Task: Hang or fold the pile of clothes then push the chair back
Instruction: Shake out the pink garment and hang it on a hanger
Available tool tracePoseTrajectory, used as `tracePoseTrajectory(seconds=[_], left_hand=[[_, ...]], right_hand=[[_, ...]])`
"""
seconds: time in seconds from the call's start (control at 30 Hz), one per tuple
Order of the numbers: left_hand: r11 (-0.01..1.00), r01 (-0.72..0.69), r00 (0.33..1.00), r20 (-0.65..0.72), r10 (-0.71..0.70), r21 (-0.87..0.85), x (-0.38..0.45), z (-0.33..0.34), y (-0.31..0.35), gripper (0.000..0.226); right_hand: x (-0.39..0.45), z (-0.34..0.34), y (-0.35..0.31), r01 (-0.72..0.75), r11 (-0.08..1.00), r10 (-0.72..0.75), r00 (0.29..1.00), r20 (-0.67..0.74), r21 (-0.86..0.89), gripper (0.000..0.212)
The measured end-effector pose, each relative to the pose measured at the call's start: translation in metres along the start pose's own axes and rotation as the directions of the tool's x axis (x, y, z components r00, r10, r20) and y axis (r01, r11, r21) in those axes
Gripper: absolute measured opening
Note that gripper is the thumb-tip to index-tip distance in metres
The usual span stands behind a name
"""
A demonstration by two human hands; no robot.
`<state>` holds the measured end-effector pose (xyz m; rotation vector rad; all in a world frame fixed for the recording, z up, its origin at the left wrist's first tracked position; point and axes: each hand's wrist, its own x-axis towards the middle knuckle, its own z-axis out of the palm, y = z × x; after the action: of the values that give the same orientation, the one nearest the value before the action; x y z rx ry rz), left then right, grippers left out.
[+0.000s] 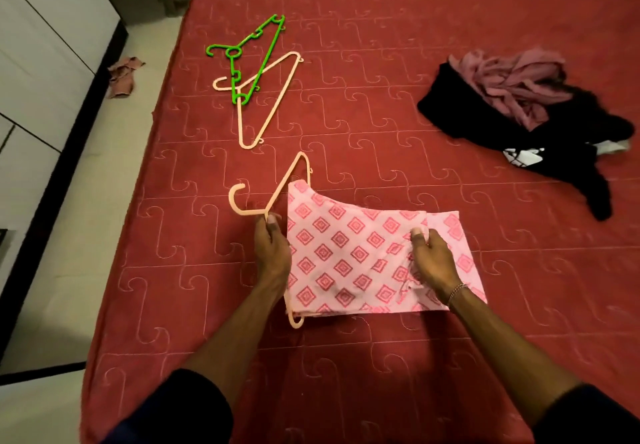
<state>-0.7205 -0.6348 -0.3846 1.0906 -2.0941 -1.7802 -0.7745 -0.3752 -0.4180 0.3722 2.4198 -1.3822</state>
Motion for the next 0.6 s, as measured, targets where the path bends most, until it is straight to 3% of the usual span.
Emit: tracePoseTrajectory(seconds=[0.13,0.4,0.6], left_hand=[[0.999,-0.030,0.999,-0.023,0.031,0.043,0.000,0.007,0.001,0.031],[0.993,-0.057,0.996,-0.065,0.064,0.106,-0.001,0.016,-0.001,0.031],[0.989,-0.101,0.992,-0.064,0.109,0.111,-0.003,0.020,-0.002,0.030]], right_hand=[[0.010,-0.025,0.025,0.008,0.982,-0.017,0.999,-0.047,-0.187,0.039],[0.020,-0.049,0.044,0.059,0.962,-0.093,0.989,-0.118,-0.266,0.020],[0.031,-0.062,0.058,0.029,0.917,-0.117,0.973,-0.199,-0.397,0.027]])
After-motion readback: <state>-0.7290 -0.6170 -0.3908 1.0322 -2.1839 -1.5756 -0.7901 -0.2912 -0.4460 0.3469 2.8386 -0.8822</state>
